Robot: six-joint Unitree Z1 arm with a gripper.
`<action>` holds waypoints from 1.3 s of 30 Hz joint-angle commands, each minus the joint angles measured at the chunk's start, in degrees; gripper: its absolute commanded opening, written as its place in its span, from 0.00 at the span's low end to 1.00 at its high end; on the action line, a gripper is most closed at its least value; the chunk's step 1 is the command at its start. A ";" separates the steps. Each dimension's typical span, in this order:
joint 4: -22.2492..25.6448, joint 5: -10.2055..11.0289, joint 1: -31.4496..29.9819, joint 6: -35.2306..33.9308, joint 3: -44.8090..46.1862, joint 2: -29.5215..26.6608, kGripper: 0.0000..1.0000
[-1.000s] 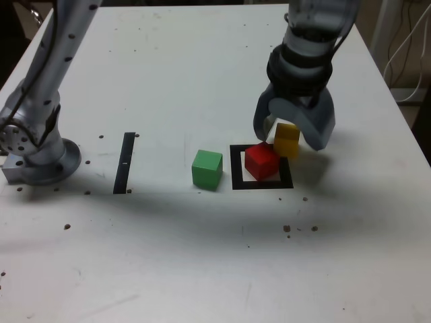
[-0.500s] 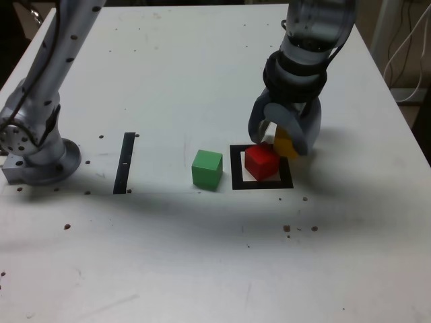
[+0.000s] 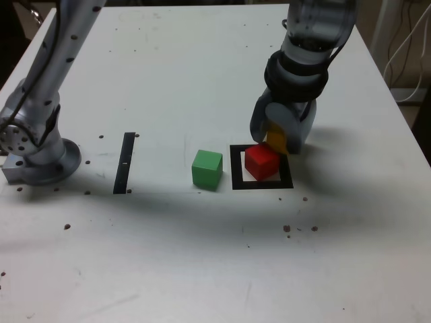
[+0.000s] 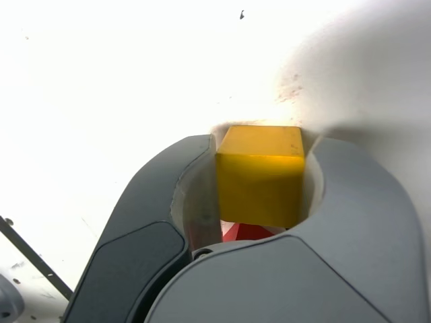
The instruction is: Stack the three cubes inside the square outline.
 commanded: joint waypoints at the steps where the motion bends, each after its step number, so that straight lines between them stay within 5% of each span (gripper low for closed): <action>1: -0.61 0.40 0.12 0.02 0.56 -0.57 0.27; 18: -1.34 1.35 0.07 -0.27 1.60 -5.13 0.19; 25: 2.28 1.26 -0.92 -0.56 1.18 -9.37 0.19; 33: 10.40 -1.67 -4.27 -6.79 -0.67 -13.15 0.19; 39: 10.87 -5.11 -7.28 -11.83 -0.15 -12.25 0.19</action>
